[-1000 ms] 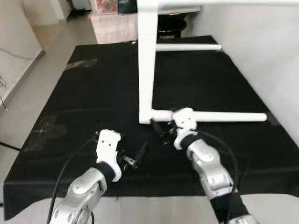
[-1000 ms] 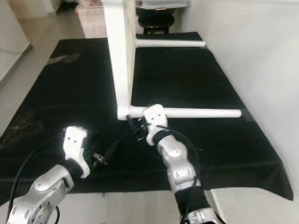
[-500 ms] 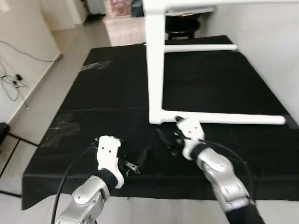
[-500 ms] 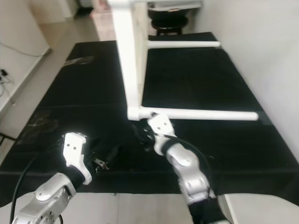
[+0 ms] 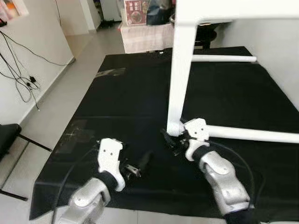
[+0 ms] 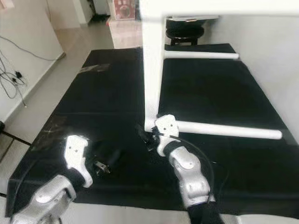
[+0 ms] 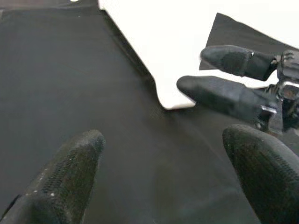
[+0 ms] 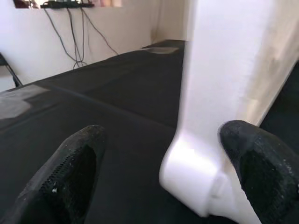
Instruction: Building children table
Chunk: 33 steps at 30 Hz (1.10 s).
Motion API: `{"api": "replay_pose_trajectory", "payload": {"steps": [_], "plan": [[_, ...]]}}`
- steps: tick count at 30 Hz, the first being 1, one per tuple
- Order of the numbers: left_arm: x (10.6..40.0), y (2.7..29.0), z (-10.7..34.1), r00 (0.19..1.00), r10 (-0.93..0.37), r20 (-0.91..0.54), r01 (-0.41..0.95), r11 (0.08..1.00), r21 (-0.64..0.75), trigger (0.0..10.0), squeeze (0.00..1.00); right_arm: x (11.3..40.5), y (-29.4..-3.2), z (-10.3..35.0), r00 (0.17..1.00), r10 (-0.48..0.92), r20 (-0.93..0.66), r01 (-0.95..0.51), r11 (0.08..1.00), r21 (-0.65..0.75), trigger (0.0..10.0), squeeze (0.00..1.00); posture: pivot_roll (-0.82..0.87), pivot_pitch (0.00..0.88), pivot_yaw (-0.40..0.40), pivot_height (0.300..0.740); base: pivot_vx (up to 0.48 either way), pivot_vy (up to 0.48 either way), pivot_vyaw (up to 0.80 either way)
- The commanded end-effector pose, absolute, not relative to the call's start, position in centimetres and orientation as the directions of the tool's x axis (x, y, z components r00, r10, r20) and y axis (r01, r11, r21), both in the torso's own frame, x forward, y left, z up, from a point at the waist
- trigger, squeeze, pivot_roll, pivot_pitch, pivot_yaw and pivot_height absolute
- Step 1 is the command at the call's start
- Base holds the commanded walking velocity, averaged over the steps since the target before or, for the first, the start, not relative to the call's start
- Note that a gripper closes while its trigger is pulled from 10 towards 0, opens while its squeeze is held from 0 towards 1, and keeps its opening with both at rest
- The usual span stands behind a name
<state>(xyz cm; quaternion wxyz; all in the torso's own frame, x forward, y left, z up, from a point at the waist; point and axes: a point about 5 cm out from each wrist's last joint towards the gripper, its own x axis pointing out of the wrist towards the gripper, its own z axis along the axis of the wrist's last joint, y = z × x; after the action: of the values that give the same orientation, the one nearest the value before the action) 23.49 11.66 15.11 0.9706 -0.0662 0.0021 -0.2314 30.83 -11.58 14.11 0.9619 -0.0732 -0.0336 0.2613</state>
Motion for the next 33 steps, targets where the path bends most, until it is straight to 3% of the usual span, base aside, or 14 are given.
{"api": "replay_pose_trajectory", "payload": {"steps": [1,12,20,28,33], "plan": [[23.4,11.5,15.0,0.891,-0.453,0.018,0.451,0.882,-0.136,10.0,0.0,30.8,-12.2,13.9,0.874,0.486,0.006,-0.48,0.864,-0.152,10.0,0.0,-0.12,0.114,0.041,0.74,0.0,0.0,0.0],[23.3,11.3,15.2,0.874,-0.485,0.027,0.485,0.868,-0.11,10.0,0.0,30.9,-12.0,13.9,0.869,0.494,0.012,-0.49,0.864,-0.118,10.0,0.0,-0.11,0.113,0.047,0.74,0.0,0.0,0.0],[21.6,9.7,15.6,0.719,-0.694,0.023,0.692,0.713,-0.111,10.0,0.0,30.8,-11.8,14.0,0.852,0.523,0.017,-0.518,0.849,-0.103,10.0,0.0,-0.11,0.115,0.044,0.74,0.0,0.0,0.0],[23.1,9.7,16.7,0.775,-0.627,0.074,0.632,0.772,-0.067,10.0,0.0,31.2,-12.7,14.7,0.863,0.504,0.034,-0.495,0.857,-0.143,10.0,0.0,-0.1,0.116,0.036,0.74,0.0,0.0,0.0],[25.4,8.9,18.6,0.767,-0.626,0.142,0.637,0.769,-0.053,10.0,0.0,32.8,-15.4,16.7,0.908,0.409,0.087,-0.39,0.903,-0.178,10.0,0.0,-0.1,0.114,0.031,0.74,0.0,0.0,0.0]]}}
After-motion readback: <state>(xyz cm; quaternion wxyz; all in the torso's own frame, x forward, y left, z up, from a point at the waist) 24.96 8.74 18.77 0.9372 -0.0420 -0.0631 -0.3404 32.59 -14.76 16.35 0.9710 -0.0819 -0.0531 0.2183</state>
